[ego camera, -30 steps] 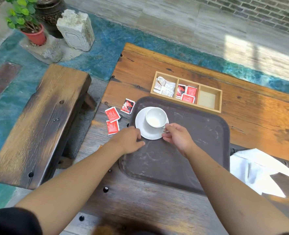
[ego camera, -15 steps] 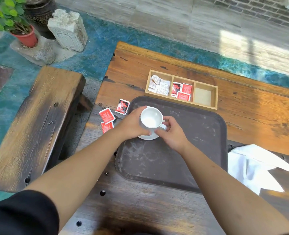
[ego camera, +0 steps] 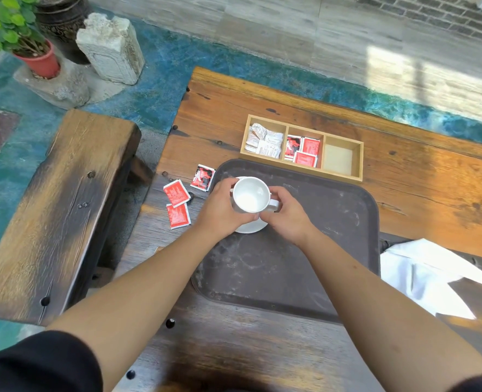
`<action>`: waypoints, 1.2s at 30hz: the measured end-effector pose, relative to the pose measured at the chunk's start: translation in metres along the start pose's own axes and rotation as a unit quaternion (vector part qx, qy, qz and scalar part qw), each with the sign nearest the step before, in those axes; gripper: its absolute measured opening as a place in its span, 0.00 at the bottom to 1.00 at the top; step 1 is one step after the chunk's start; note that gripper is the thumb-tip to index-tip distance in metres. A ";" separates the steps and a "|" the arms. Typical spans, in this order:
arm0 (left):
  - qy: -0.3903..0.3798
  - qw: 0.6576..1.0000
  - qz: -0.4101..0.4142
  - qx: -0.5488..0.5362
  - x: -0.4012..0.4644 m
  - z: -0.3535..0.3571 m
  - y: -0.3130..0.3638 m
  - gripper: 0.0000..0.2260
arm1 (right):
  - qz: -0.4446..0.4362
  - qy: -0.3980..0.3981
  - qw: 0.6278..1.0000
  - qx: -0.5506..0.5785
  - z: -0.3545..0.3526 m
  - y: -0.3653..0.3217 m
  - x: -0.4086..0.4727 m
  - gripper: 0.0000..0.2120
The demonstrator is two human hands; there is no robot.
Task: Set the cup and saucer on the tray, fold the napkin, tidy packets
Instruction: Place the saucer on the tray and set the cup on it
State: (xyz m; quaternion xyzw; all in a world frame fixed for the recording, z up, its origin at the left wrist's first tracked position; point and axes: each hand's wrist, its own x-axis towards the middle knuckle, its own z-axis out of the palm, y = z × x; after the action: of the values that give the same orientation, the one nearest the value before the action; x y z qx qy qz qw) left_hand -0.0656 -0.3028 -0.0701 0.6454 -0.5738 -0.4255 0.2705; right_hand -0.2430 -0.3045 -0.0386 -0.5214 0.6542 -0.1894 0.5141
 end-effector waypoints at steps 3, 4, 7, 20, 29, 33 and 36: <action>0.012 1.000 -0.002 0.008 -0.001 0.003 -0.001 0.40 | -0.004 0.000 1.000 -0.008 -0.001 0.001 0.001 0.28; 0.014 1.000 -0.004 0.008 -0.001 0.004 0.000 0.41 | -0.006 -0.001 1.000 -0.009 -0.001 0.001 0.001 0.28; 0.015 1.000 -0.013 0.005 -0.003 0.004 0.000 0.40 | -0.005 -0.006 1.000 -0.014 -0.001 0.002 0.002 0.28; -0.045 0.996 -0.045 0.063 -0.026 -0.014 -0.003 0.34 | -0.018 0.026 0.992 -0.121 -0.006 0.002 -0.025 0.29; -0.124 0.985 -0.028 0.117 -0.085 -0.014 0.012 0.12 | -0.014 0.066 0.988 -0.140 -0.039 0.028 -0.110 0.19; -0.141 0.979 -0.031 0.146 -0.104 -0.011 0.008 0.09 | 0.008 0.033 0.988 -0.153 -0.039 0.050 -0.130 0.12; -0.161 0.975 -0.026 0.153 -0.127 0.014 0.019 0.08 | 0.024 0.041 0.987 -0.153 -0.055 0.080 -0.160 0.09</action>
State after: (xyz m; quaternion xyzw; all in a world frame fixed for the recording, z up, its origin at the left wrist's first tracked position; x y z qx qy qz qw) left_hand -0.0853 -0.1810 -0.0305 0.6168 -0.6514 -0.4375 0.0618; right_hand -0.3417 -0.1497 -0.0033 -0.5695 0.7086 -0.0958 0.4055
